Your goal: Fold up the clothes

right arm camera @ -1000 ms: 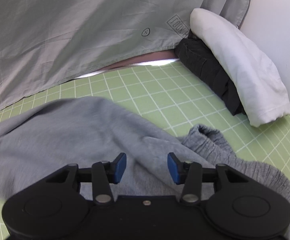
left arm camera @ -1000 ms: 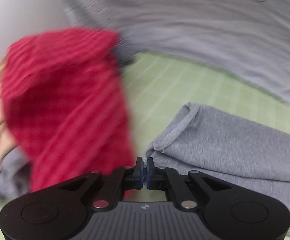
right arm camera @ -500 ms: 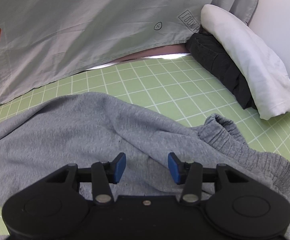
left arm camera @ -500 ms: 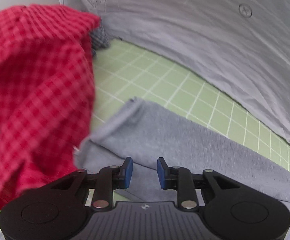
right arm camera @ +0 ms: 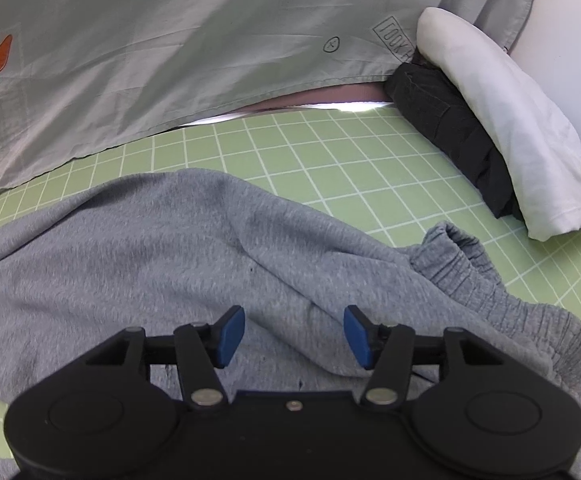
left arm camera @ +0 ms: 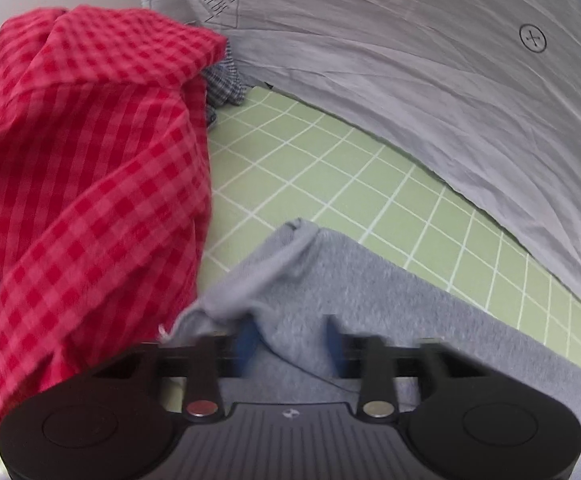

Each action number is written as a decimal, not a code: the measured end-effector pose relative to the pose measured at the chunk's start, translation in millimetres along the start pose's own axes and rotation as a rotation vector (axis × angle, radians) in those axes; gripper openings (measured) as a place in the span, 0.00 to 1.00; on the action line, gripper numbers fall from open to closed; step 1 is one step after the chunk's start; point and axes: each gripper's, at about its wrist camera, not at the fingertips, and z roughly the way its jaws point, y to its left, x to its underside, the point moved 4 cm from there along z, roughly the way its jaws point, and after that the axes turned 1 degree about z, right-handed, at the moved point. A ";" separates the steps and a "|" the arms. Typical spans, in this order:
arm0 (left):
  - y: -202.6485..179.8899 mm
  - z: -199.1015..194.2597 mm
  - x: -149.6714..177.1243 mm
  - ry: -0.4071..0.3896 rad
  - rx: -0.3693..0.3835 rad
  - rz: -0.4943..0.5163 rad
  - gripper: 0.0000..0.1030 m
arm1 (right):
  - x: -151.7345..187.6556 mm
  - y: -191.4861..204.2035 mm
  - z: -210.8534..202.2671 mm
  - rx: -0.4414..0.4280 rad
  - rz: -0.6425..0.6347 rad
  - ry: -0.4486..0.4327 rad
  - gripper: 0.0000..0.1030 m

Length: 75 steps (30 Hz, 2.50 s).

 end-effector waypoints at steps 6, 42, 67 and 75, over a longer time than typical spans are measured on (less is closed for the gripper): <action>-3.3 -6.4 -44.2 -0.068 0.064 -0.041 0.01 | -1.2 -3.5 -0.6 0.013 -0.006 -0.003 0.54; -63.8 -21.4 56.5 0.040 0.027 0.224 0.85 | -31.4 -91.7 23.6 0.117 0.050 -0.042 0.52; -58.9 -52.2 63.6 0.052 -0.005 0.167 0.96 | -56.8 -176.8 -1.6 0.073 0.144 -0.157 0.75; -52.7 -130.6 119.8 0.049 0.071 0.187 0.96 | 58.4 -256.2 -74.1 0.098 0.520 -0.070 0.71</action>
